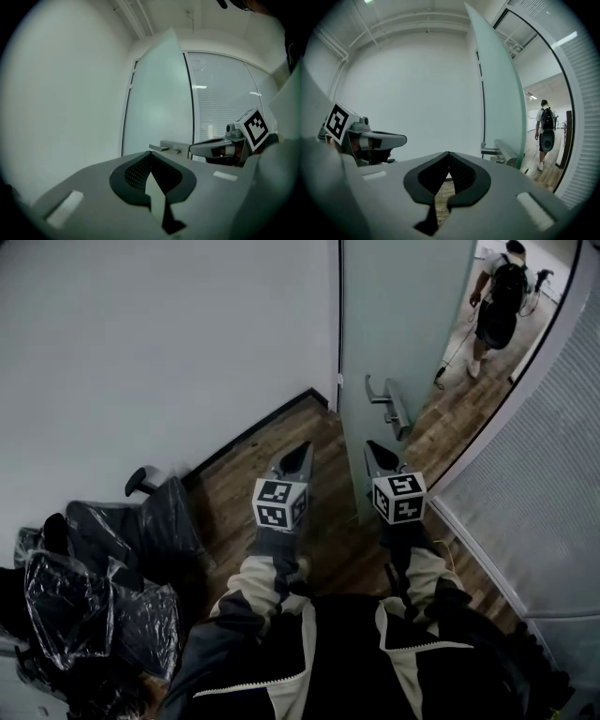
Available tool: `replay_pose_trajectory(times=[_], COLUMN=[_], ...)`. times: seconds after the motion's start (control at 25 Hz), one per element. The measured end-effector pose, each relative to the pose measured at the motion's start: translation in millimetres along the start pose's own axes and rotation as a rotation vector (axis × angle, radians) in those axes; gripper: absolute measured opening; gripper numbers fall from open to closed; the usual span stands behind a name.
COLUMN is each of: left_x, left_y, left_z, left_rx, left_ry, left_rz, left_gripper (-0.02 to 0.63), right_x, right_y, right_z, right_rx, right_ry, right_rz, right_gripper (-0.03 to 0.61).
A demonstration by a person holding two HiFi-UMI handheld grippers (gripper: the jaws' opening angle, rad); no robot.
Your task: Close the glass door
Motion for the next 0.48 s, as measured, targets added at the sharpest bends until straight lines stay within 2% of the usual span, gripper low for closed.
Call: replay_pose_trajectory(times=[0.24, 0.4, 0.48], left_x=[42, 39, 35], left_y=[-16, -22, -21], left_z=[-52, -85, -95], left_rx=[0.008, 0.003, 0.008], left_ry=[0.164, 0.288, 0.35], left_rz=[-0.038, -0.102, -0.101], left_gripper=[0.0, 0.0, 0.0], right_x=[-14, -25, -29], right_y=[-26, -29, -26], right_z=[-38, -51, -52], right_rx=[-0.036, -0.037, -0.026], right_ry=[0.165, 0.254, 0.307], right_rz=[-0.03, -0.035, -0.04], right_gripper=[0.005, 0.005, 0.005])
Point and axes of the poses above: the fingertips, and each gripper's own axes: z backward along the fingers, x to its left, y out of its underside, the point moved 4 cm from there along z, backward along the fingers
